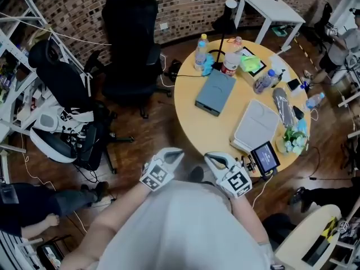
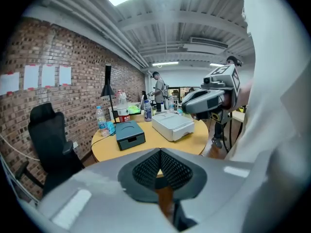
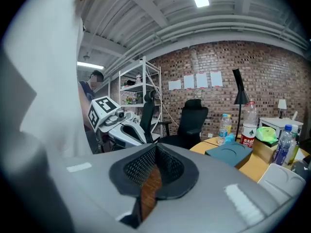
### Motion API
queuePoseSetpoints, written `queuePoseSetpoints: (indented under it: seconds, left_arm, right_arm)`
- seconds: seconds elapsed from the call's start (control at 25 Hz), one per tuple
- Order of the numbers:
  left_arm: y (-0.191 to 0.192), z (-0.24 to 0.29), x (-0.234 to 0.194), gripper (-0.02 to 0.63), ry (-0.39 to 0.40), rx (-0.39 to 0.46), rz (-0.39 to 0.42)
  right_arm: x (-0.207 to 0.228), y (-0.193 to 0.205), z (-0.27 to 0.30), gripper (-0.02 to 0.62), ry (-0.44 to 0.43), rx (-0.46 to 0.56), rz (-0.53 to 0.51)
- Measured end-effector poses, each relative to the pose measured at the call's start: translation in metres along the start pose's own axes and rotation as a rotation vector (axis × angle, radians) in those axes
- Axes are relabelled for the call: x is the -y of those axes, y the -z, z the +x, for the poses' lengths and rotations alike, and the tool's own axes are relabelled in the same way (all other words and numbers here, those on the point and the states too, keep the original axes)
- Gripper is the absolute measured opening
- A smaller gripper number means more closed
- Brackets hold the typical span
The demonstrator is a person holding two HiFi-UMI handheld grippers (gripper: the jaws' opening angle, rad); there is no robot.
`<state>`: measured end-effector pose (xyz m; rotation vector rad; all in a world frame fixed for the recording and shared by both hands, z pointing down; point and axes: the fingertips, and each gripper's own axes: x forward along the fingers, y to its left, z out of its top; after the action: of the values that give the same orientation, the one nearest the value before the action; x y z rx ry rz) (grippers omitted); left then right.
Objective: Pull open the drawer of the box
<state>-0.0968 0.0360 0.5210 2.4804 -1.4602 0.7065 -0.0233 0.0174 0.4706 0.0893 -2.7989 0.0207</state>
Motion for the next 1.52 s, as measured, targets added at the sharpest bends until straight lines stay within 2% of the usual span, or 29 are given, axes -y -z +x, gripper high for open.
queuePoseSetpoints:
  seconds: [0.28,0.44,0.52,0.76,1.0,1.2,1.32,1.52]
  left_arm:
    - [-0.018,0.054,-0.026,0.005,0.005,-0.083,0.126]
    - [-0.012,0.077,-0.034,0.005,-0.039,-0.194,0.307]
    - [-0.011,0.087,-0.038,0.005,-0.057,-0.23,0.366]
    - [-0.011,0.107,-0.044,0.005,-0.066,-0.275,0.336]
    - [-0.009,0.128,-0.06,0.005,-0.097,-0.333,0.515]
    - [-0.003,0.15,-0.065,0.005,-0.07,-0.337,0.615]
    - [-0.001,0.166,-0.077,0.005,-0.111,-0.335,0.693]
    - [0.006,0.194,-0.093,0.003,-0.157,-0.361,0.746]
  right_arm:
    - [0.053,0.002,0.0,0.003,0.007,0.004,-0.015]
    - [0.075,0.004,-0.001,0.003,0.011,0.008,-0.009]
    - [0.083,0.006,-0.002,0.003,0.007,0.004,-0.013]
    - [0.095,0.016,-0.007,0.003,0.004,-0.024,0.0]
    - [0.109,0.022,-0.005,0.003,0.016,-0.06,0.003]
    - [0.122,0.024,0.005,0.003,0.072,-0.126,0.003]
    - [0.136,0.024,0.013,0.003,0.103,-0.125,0.002]
    - [0.162,0.024,0.028,0.003,0.125,-0.141,-0.001]
